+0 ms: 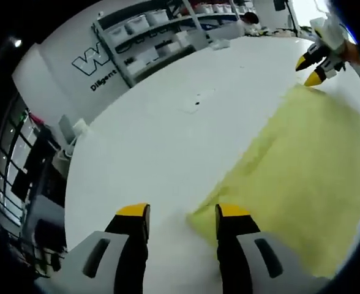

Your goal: Fold the garment on the visible template until the final outline fits inside the template.

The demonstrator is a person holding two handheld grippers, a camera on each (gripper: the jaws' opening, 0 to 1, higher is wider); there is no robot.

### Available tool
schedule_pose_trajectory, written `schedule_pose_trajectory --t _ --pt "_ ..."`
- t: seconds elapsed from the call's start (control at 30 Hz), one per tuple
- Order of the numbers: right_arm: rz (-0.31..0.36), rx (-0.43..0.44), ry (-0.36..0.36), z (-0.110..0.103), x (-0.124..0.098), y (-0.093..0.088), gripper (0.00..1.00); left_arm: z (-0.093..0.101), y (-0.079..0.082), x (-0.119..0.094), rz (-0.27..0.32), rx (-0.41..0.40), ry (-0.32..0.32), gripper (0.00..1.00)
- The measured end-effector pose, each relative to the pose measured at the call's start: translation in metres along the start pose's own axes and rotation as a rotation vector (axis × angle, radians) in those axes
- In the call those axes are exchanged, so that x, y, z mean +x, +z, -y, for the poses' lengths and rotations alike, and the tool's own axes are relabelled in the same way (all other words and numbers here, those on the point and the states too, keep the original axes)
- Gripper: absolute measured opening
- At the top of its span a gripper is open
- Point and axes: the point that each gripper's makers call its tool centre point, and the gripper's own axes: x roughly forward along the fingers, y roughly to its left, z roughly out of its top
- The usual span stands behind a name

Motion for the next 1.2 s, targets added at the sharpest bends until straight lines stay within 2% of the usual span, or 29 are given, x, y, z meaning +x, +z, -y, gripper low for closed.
schedule_pose_trajectory --t 0.07,0.17,0.27,0.37,0.5,0.63,0.73,0.87,0.93,1.03,1.2 --pt "0.011 0.008 0.003 0.000 -0.003 0.002 0.27 0.004 -0.001 -0.004 0.006 0.049 -0.016 0.46" --pt "0.017 0.007 0.010 -0.003 -0.006 0.000 0.29 0.013 -0.004 -0.012 0.022 0.045 -0.060 0.48" --pt "0.008 0.015 0.019 -0.007 -0.007 -0.006 0.29 0.016 -0.017 -0.017 -0.001 0.091 -0.068 0.50" --pt "0.005 0.035 0.022 -0.009 -0.011 -0.009 0.30 0.013 -0.023 -0.023 -0.009 0.046 -0.064 0.50" --pt "0.020 0.061 0.047 -0.017 -0.021 -0.007 0.32 0.013 -0.021 -0.031 0.003 0.030 -0.073 0.52" --pt "0.037 0.066 0.070 -0.026 -0.026 -0.009 0.37 0.033 -0.021 -0.040 0.034 -0.041 -0.158 0.59" --pt "0.032 0.075 0.088 -0.034 -0.031 -0.015 0.37 0.038 -0.028 -0.045 0.019 -0.039 -0.159 0.62" --pt "0.025 0.096 0.114 -0.039 -0.036 -0.022 0.35 0.045 -0.035 -0.053 0.014 -0.025 -0.181 0.62" --pt "0.028 0.116 0.128 -0.044 -0.041 -0.025 0.33 0.050 -0.037 -0.061 0.021 -0.047 -0.204 0.62" --pt "0.032 0.092 0.123 -0.048 -0.050 -0.030 0.28 0.055 -0.045 -0.070 0.017 -0.058 -0.223 0.63" --pt "0.023 0.118 0.141 -0.054 -0.059 -0.037 0.29 0.057 -0.054 -0.081 0.006 -0.080 -0.228 0.62"
